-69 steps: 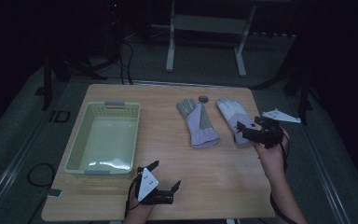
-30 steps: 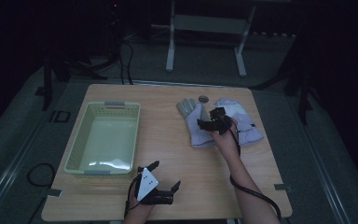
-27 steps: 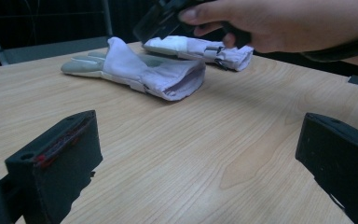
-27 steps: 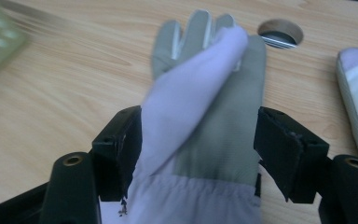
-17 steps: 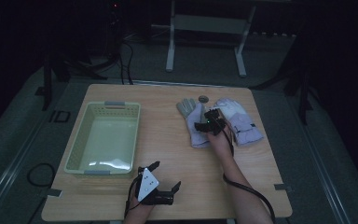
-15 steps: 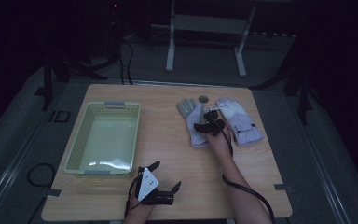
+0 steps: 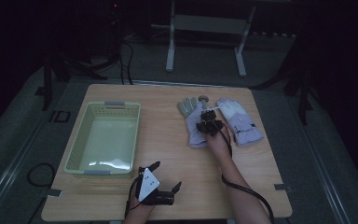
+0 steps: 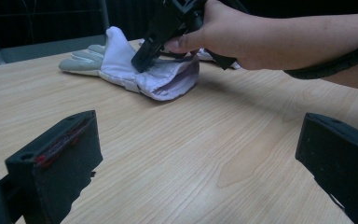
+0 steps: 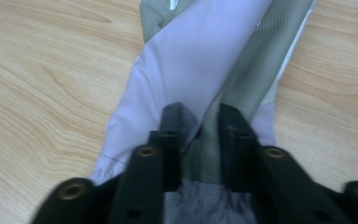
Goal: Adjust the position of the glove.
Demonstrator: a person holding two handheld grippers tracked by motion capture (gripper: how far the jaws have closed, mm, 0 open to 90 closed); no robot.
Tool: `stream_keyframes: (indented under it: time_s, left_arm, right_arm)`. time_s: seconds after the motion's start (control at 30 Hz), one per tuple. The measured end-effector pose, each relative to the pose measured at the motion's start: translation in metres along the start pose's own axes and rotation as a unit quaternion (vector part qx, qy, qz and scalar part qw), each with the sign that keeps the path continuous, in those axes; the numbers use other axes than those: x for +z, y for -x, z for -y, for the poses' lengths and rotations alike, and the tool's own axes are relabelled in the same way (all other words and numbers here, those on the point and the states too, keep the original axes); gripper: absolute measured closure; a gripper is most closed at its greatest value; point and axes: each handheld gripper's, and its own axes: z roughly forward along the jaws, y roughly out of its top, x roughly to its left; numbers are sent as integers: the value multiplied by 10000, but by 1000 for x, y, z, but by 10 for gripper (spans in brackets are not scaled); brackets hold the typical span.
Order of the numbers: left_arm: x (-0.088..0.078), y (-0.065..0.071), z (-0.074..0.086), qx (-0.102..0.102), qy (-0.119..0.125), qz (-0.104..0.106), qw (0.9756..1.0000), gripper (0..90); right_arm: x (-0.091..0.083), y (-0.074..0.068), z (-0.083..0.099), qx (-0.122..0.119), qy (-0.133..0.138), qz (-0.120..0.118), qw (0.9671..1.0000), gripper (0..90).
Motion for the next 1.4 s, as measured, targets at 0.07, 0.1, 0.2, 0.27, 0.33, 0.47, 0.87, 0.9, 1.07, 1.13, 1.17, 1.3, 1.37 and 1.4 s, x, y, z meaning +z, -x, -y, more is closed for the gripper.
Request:
stream_keyframes:
  time_s: [0.07,0.1,0.2,0.27,0.33,0.47,0.87,0.9,1.07,1.13,1.17,1.3,1.37,1.4]
  left_arm:
    - [0,0,0,-6,1,6,10000,2]
    - [0,0,0,-14,9,8,10000,3]
    - [0,-1,0,-15,15,13,10000,2]
    - [0,-1,0,-15,22,23,10000,3]
    - [0,-1,0,-14,21,21,10000,3]
    - [0,0,0,-1,20,17,10000,3]
    - [-1,0,0,44,32,30,10000,2]
    - [-1,0,0,-1,-27,53,10000,2]
    - [-1,2,0,84,-65,77,9999,1]
    - [-1,3,0,88,-30,56,9999,1]
    - [-2,3,0,84,-22,36,10000,1]
    - [-2,4,0,108,-26,-65,9999,1]
    - [-2,4,1,99,-4,-134,9999,1]
    - [-2,4,1,99,-4,-134,9999,1]
  right_arm:
    - [-4,1,-2,165,-14,-36,9999,846]
    - [-6,1,-2,236,-3,-88,9997,853]
    - [-12,0,-3,291,45,-151,9995,861]
    - [-23,-4,-3,286,131,-217,9993,865]
    - [-27,-6,-3,303,189,-226,9991,865]
    - [-49,-17,-1,412,441,-352,9976,865]
    - [-96,-67,33,416,824,-226,9955,865]
    - [-99,-74,39,378,823,-181,9957,865]
    - [-99,-81,48,494,791,-316,9951,865]
    - [-94,-88,55,448,689,-378,9959,865]
    - [-92,-90,59,475,685,-423,9956,865]
    - [-87,-94,64,557,655,-471,9952,864]
    - [-85,-97,65,601,666,-497,9947,864]
    - [-83,-99,66,619,676,-502,9945,864]
